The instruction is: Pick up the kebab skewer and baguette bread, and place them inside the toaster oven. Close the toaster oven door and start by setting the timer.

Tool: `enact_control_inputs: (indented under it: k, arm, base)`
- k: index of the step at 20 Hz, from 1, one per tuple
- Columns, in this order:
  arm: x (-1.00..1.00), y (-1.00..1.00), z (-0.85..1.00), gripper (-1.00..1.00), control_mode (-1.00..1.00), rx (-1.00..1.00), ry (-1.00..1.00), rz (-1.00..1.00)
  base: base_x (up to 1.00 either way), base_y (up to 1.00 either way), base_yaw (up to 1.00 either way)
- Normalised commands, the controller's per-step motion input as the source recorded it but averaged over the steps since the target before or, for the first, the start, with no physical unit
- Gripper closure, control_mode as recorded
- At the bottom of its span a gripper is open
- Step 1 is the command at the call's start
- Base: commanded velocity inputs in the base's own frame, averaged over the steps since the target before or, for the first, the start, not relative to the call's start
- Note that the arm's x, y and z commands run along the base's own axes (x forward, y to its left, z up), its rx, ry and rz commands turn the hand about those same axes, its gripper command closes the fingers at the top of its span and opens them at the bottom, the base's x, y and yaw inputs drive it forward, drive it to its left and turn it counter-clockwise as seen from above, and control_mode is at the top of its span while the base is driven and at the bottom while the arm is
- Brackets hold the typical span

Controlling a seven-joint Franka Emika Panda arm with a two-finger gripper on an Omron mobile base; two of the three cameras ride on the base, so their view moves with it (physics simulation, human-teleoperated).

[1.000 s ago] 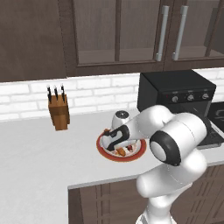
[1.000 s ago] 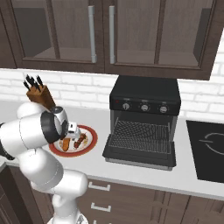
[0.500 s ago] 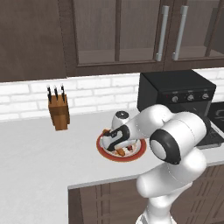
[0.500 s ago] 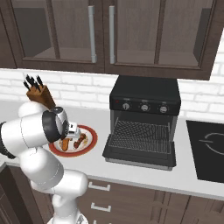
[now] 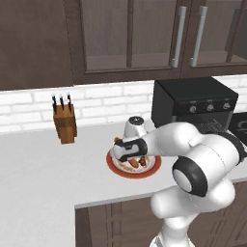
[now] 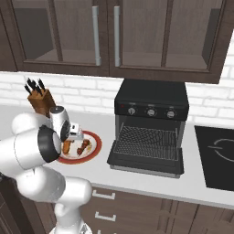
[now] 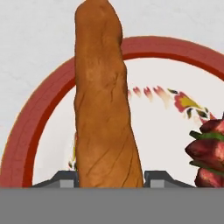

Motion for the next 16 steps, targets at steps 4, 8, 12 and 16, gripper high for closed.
enact_control_inputs:
  k: [4, 8, 12, 16]
  arm:
    - [-0.50, -0.28, 0.76, 1.00, -1.00, 0.00, 0.00, -0.05]
    - [-0.22, -0.39, 0.99, 1.00, -1.00, 0.03, 0.00, -0.11]
    - [-0.42, -0.52, 0.91, 1.00, -1.00, 0.04, 0.00, -0.16]
    - [-0.79, -0.69, 0.71, 1.00, -1.00, 0.08, 0.00, -0.23]
  base:
    - [0.00, 0.00, 0.00]
    - [0.00, 0.00, 0.00]
    - [0.00, 0.00, 0.00]
    - [0.00, 0.00, 0.00]
